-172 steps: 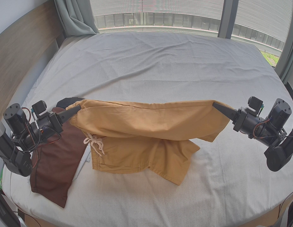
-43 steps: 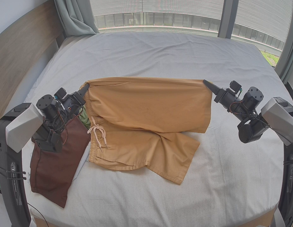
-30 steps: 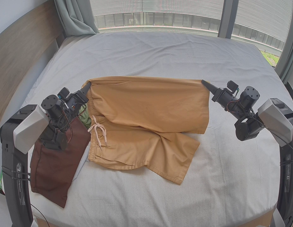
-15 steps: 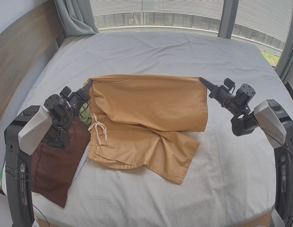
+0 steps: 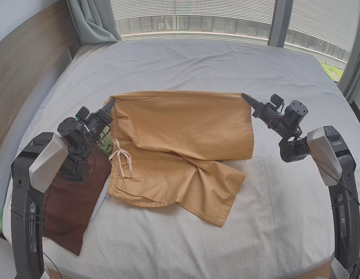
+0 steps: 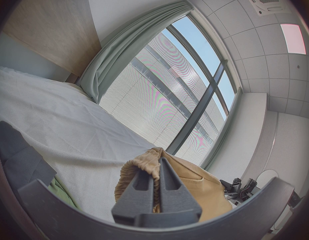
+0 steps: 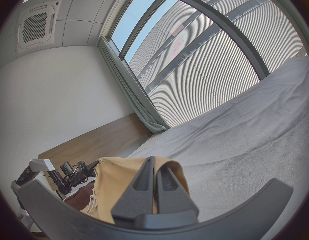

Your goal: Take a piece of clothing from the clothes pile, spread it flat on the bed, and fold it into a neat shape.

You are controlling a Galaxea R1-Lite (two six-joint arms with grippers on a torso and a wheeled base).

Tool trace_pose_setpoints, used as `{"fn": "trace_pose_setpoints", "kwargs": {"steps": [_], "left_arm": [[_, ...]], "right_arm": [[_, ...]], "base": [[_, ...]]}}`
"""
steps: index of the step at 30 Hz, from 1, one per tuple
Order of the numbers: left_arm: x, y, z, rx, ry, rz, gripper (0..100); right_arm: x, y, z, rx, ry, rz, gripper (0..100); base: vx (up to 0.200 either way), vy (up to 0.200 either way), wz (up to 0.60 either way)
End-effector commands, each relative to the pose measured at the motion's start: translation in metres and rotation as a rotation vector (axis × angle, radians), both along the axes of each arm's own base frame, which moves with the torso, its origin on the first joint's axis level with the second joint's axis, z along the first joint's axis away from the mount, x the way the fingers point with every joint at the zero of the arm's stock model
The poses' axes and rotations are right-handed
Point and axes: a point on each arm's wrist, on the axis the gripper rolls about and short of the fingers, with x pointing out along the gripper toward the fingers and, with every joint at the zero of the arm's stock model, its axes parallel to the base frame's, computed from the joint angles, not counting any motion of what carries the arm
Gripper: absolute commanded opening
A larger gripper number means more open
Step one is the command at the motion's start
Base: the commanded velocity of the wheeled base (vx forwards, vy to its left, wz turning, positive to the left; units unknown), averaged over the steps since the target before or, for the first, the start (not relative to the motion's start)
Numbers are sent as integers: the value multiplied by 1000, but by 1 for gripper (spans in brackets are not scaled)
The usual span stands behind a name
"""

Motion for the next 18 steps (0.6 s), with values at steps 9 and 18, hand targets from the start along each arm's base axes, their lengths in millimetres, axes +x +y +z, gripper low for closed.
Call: {"fn": "trace_pose_setpoints", "kwargs": {"steps": [9,18], "left_arm": [[10,0,-8,-13,-13,-4,0],[12,-7,-8,-30,20,-30,100]], "right_arm": [[13,3,-10,-3,-12,-5,0],[15,1,-5,10,-27,-37,100]], "base": [[0,0,0],[0,0,0]]}}
